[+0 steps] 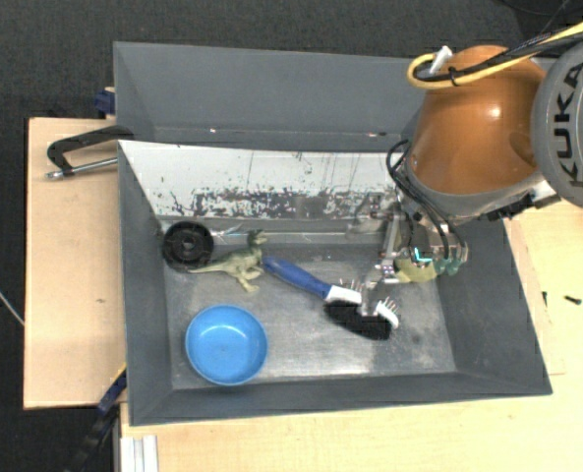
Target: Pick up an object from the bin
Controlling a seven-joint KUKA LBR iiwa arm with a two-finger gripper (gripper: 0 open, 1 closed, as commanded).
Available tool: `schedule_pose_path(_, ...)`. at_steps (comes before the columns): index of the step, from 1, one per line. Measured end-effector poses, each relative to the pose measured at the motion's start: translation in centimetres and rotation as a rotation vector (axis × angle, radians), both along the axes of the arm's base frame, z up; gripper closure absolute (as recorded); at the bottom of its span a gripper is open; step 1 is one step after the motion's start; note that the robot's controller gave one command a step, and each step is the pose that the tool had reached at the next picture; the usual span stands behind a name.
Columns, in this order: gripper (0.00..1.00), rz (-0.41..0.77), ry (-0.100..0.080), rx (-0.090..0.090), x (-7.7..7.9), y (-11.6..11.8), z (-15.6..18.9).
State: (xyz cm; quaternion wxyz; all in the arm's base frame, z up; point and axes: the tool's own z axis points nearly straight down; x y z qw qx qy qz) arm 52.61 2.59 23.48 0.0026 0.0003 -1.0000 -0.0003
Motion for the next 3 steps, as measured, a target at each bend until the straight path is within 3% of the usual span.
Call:
schedule_pose_path(1, 0.00, -0.016, -0.012, 0.001, 1.1, -3.1, -16.5)
schedule_pose_path(2, 1.00, -0.015, -0.026, 0.004, 1.5, -2.9, -15.9)
schedule_pose_path(3, 1.00, 0.007, -0.018, 0.000, 2.0, -2.1, -2.6)
